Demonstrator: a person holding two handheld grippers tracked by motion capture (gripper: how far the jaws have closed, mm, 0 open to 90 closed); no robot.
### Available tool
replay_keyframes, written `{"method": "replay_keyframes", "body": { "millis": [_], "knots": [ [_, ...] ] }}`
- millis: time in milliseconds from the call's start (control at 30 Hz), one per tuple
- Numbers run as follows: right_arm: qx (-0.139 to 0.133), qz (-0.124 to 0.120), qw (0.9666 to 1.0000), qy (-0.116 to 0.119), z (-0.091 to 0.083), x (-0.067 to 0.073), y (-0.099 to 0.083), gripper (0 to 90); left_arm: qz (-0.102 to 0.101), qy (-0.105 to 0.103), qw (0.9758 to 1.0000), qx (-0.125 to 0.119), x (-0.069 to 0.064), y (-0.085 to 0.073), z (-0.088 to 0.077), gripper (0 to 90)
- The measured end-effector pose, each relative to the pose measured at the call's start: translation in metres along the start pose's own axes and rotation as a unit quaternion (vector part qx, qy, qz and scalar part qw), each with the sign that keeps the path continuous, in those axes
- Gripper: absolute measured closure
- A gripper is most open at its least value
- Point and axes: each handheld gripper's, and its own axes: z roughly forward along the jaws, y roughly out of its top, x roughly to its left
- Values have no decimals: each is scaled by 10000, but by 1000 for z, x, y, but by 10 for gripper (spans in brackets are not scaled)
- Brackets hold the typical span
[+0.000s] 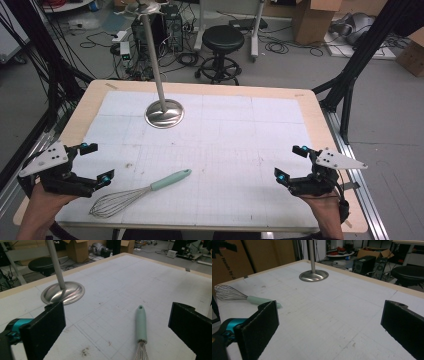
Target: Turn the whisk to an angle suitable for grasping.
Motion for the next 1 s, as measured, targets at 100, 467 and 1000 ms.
{"method": "replay_keyframes", "body": {
  "millis": [100,467,1000],
  "knots": [
    [18,7,10000,6,-1,0,0,3,-15,12,10000,23,1,-1,0,17],
    [-35,-13,10000,-50,-5,-2,3,4,-45,-168,9998,132,2,7,6,17],
    [17,-76,9999,-65,-4,1,2,3,337,-603,9937,883,7,42,19,17]
  ]
}}
